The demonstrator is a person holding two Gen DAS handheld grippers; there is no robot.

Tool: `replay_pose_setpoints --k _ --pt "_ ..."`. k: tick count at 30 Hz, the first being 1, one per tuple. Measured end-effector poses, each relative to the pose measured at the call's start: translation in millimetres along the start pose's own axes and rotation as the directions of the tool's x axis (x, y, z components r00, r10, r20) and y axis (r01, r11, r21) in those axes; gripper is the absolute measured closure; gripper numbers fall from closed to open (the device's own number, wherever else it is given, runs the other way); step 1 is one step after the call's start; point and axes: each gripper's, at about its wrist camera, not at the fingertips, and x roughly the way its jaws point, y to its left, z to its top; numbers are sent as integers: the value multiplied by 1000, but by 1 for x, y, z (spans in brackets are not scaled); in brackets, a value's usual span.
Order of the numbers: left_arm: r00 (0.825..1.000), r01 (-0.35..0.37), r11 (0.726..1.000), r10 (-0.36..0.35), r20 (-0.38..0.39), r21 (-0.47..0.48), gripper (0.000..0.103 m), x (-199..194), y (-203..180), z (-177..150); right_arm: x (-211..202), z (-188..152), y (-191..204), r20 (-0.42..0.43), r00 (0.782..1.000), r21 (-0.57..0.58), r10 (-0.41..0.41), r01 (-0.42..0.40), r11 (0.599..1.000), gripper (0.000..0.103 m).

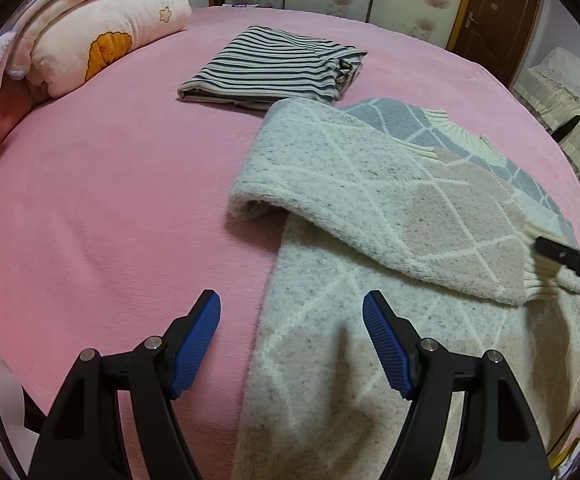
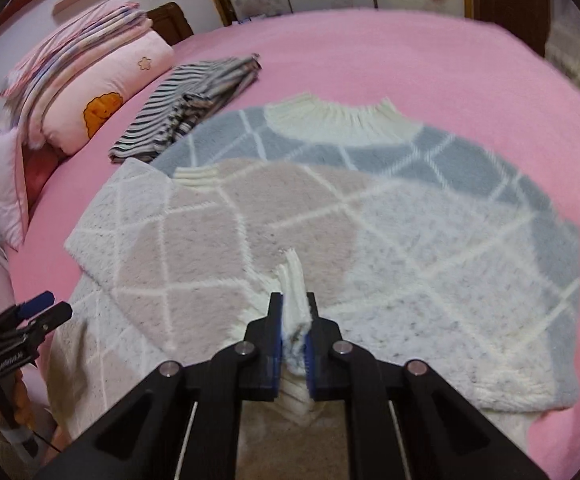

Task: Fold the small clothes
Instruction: 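Grasp the sweater side edge with the right tool and fold it over the body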

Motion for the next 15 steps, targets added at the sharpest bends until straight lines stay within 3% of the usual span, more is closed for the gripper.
replay_pose_setpoints --k 6,12,15 --pt "1000 22 996 -21 2 -86 30 8 19 7 -60 37 37 158 987 -113 7 12 993 95" --pt "998 54 982 -56 -7 -179 30 30 31 20 -119 106 79 324 946 -225 21 55 973 96" --pt "997 68 975 -72 -10 -212 30 42 31 30 -124 129 94 350 937 -249 20 73 966 96"
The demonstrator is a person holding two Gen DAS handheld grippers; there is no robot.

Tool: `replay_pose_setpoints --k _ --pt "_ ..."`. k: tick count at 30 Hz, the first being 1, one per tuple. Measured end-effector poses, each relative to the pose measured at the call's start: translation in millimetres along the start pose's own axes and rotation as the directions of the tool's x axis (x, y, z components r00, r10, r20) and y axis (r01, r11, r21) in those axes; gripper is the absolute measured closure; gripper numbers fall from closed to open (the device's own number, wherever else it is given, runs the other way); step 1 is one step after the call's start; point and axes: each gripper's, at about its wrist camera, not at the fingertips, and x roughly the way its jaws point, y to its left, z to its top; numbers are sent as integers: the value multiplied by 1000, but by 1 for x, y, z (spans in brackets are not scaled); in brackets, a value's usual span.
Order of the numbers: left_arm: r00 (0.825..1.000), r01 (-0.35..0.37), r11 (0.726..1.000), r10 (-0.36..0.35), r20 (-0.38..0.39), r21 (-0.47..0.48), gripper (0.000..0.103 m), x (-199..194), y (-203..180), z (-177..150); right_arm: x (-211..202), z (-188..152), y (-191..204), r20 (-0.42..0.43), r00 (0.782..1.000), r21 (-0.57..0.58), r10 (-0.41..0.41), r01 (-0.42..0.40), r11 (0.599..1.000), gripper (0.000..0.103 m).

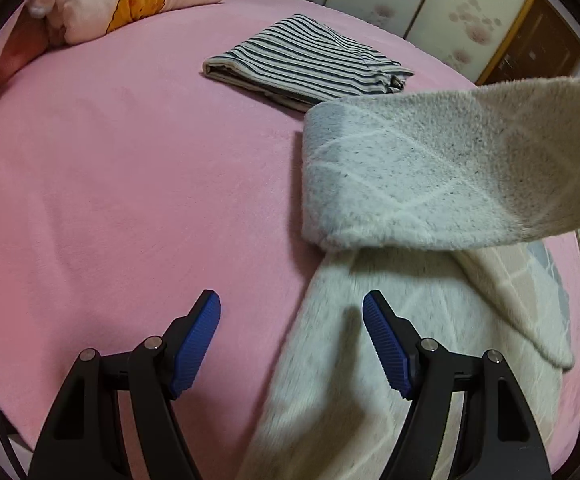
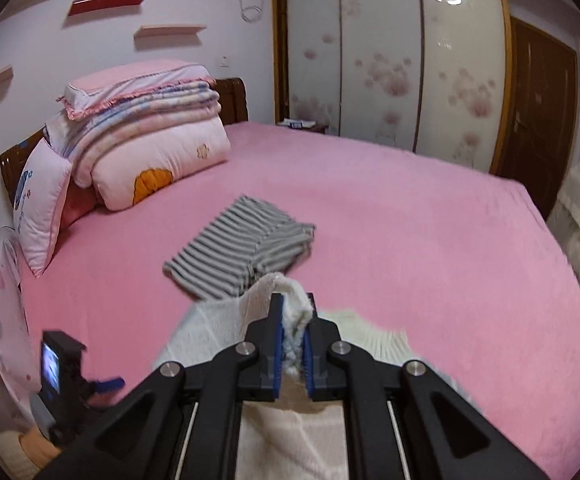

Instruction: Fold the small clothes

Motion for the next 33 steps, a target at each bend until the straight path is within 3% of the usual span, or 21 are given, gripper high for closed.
replay_pose_setpoints --k 5,11,14,18,20,24,26,28,30,33 --pt "999 -35 999 35 11 5 30 16 -12 18 18 22 -6 -25 999 25 -30 31 999 96" --pt "993 -120 993 120 -19 14 28 36 -16 32 40 3 -61 -133 980 144 -149 168 975 95" --pt "987 -155 985 157 -21 70 27 42 -26 31 56 -21 -102 -230 954 210 -193 242 947 96" --pt "977 -208 965 213 -15 158 26 47 -41 26 85 -62 -146 -345 921 289 -181 287 913 95" --pt "975 -218 960 224 -13 177 26 47 -44 25 103 -90 -162 -412 893 305 -180 321 896 95" --pt "973 -223 955 230 -18 198 26 47 -46 26 124 -128 -177 -497 859 386 -121 343 856 94" --pt "974 -217 955 226 -23 202 26 44 -43 26 126 -142 -183 -523 848 419 -82 339 842 87" --pt "974 -212 956 223 -29 203 26 44 -40 27 119 -146 -190 -508 860 453 -55 321 832 78" --pt "975 -210 957 221 -31 200 26 44 -41 27 104 -149 -200 -468 884 504 -22 287 815 61" --pt "975 -212 956 222 -27 201 26 49 -41 30 81 -154 -215 -424 905 559 17 248 791 55"
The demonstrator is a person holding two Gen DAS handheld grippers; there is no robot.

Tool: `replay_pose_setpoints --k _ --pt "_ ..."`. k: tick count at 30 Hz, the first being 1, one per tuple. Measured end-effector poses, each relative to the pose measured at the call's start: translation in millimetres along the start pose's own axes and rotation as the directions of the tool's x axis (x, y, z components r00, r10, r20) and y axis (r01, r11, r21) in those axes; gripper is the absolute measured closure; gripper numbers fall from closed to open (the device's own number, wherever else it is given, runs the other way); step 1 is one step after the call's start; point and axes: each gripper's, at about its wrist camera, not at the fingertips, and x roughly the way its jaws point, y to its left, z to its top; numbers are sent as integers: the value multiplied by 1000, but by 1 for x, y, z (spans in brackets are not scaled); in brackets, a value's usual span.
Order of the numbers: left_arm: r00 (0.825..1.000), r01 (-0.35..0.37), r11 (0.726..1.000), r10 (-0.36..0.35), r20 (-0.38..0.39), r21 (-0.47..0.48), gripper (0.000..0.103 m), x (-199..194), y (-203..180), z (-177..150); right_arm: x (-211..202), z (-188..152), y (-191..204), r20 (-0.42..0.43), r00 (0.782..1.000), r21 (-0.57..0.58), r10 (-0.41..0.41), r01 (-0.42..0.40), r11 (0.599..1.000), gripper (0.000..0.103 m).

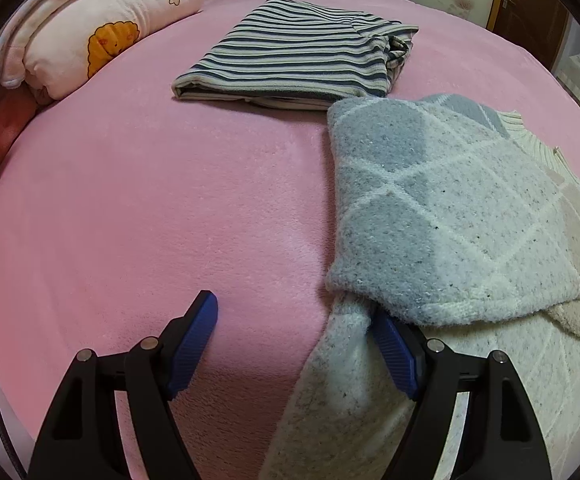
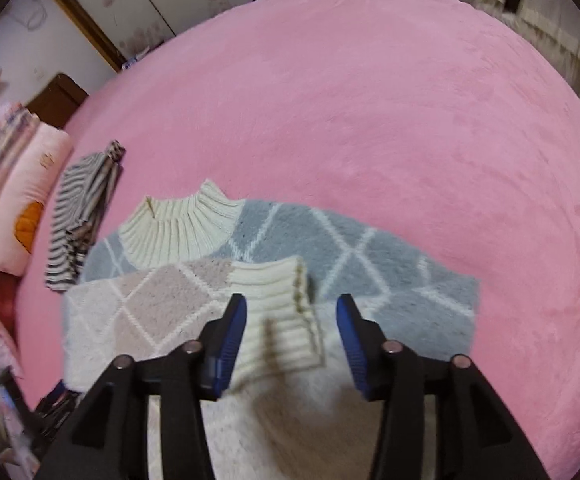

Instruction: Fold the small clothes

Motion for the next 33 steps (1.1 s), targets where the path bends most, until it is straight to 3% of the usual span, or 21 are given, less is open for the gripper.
replay_pose_setpoints --k 10,11,12,15,23,29,33 --pt "1000 12 1000 -12 -10 -5 26 0 0 -2 22 -24 -16 -53 996 40 65 -63 997 55" --pt "1000 15 1000 -15 -11 -6 26 0 0 -2 23 -25 -14 -45 997 36 65 -63 997 62" --pt "1000 17 1000 -17 -11 -7 26 1 1 -2 25 -27 -11 -43 997 23 71 -70 997 78" --pt "1000 22 1000 -22 -13 -18 26 2 4 -1 21 -29 -3 -34 999 -11 39 -39 999 91" --pt "998 57 994 -59 -15 -90 27 4 17 -2 -28 -45 -8 46 997 16 66 -66 998 95" --pt "993 115 974 -118 -6 -193 29 1 35 -7 -8 -64 -13 -4 999 25 32 -32 999 95" --pt "992 117 973 -122 -12 -200 29 3 41 -10 5 -75 -18 -7 1000 42 14 -14 999 95"
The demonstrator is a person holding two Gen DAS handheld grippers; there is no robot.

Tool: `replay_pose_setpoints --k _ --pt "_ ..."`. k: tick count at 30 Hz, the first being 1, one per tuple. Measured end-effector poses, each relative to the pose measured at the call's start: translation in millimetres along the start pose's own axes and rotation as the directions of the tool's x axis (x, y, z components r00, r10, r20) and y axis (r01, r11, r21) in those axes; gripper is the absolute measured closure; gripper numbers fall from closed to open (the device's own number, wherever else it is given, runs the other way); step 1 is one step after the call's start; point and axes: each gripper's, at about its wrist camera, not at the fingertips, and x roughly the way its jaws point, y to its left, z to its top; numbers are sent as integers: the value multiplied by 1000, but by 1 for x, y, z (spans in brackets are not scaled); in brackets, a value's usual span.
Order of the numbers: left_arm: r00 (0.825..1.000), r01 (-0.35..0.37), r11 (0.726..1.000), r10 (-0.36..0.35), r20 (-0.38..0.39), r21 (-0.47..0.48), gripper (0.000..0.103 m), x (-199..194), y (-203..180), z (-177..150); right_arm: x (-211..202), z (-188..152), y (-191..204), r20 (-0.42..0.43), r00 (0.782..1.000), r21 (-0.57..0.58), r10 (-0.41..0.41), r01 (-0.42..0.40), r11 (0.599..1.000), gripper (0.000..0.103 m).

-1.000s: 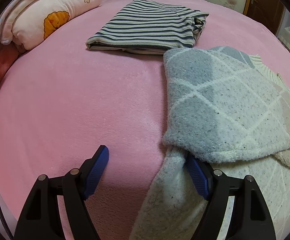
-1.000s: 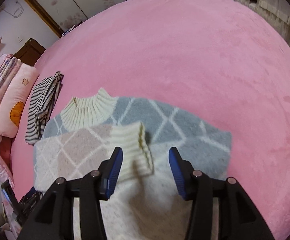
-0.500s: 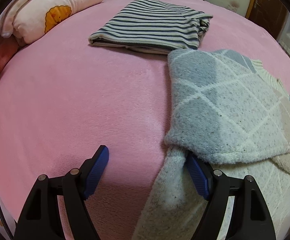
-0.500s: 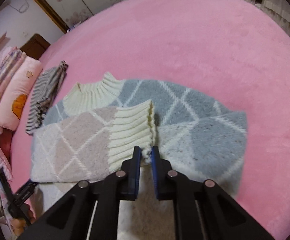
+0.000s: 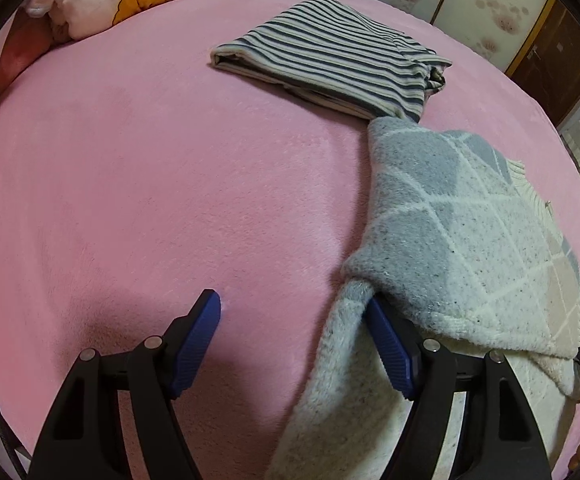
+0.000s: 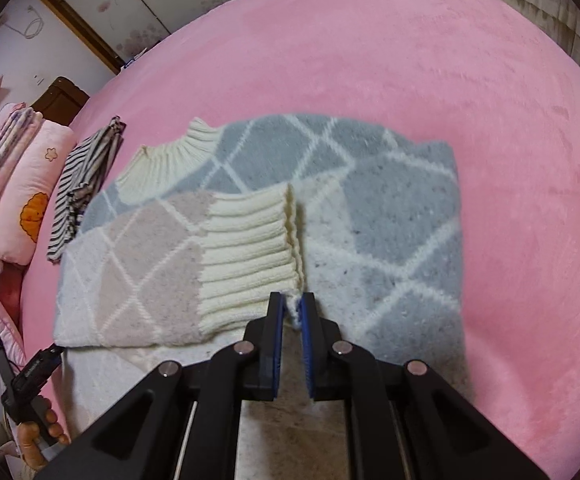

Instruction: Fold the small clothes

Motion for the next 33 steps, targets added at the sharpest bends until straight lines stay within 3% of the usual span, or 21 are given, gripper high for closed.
replay_pose_setpoints --k 7,8,10,17,33 --pt "1000 -16 1000 16 2 10 29 6 -3 -1 -9 -7 3 49 998 -10 -37 37 999 97" --pt "1000 -18 1000 18 4 11 29 6 -3 -2 -12 -7 3 59 996 -13 -64 65 998 103" --pt "1000 -17 1000 17 5 12 29 7 -4 -2 -19 -8 -5 82 991 -3 -107 107 994 103" --pt "999 -48 998 47 7 46 29 8 -11 -6 -27 -9 -23 54 998 28 -16 14 1000 103" --pt "995 -98 978 95 28 185 25 -34 -30 -32 -41 -24 23 87 996 -116 -31 41 992 103"
